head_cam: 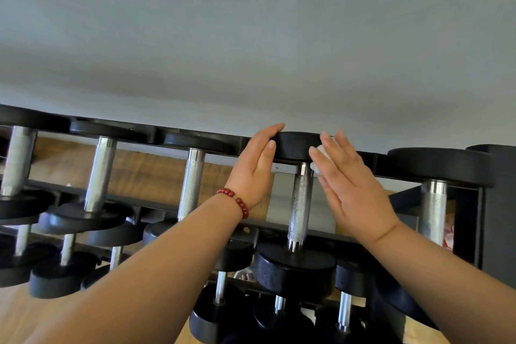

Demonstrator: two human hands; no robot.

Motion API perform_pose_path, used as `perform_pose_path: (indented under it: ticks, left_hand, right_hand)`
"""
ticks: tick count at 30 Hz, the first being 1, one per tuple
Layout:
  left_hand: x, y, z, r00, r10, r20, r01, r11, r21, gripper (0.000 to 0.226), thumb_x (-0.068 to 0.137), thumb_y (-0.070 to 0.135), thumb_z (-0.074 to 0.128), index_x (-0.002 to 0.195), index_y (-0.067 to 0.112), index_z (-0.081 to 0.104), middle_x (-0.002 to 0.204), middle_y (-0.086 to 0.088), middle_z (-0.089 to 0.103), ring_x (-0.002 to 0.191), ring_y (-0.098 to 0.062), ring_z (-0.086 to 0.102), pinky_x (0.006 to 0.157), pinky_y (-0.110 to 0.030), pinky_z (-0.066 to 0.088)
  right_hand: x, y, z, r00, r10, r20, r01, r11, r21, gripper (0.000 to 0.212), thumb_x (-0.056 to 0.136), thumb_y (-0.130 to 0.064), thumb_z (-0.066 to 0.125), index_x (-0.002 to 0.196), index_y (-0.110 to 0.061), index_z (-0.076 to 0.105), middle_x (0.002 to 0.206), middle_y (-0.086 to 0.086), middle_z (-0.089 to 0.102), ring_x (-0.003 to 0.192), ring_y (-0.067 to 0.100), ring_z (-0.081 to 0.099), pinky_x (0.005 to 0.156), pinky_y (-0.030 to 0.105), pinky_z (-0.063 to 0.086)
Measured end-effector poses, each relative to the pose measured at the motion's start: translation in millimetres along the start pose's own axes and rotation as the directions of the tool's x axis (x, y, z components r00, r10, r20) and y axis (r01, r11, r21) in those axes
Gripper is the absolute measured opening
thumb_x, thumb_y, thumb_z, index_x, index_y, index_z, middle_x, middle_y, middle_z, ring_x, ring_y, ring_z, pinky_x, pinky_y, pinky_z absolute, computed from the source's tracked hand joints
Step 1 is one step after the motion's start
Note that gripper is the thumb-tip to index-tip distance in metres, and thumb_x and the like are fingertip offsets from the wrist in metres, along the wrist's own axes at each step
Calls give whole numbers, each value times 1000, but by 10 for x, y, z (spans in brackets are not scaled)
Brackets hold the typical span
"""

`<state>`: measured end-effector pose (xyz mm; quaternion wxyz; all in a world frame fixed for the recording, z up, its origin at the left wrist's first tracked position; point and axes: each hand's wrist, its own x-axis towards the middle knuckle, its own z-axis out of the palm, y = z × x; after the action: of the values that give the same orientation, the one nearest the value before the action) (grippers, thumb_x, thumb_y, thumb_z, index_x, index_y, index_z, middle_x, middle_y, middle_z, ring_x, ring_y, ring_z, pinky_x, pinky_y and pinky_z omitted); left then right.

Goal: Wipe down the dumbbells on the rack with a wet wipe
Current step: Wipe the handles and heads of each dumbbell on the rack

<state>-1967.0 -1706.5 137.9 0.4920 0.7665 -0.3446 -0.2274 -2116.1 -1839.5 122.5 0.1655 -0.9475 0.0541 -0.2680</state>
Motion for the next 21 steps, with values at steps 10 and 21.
perform_pose_path:
  ticks: [10,21]
  left_hand:
    - [104,-103,-92,999,-13,53,21,989,-147,30,105,14,34,123,26,54,116,9,60,111,0,55,97,-18,44]
    - [142,-166,-176,993,-47,110,75,961,-267,32,105,13,35,121,29,58,114,16,61,107,9,54,89,-6,40]
  right_hand:
    - [501,-33,-167,942,-270,200,301,943,-142,34,101,-18,45,129,-8,61,139,10,55,136,29,42,114,44,33]
    - [584,-67,-183,917,-288,277,344,921,-183,32,100,-17,48,128,-10,62,138,11,56,136,32,43,107,48,42]
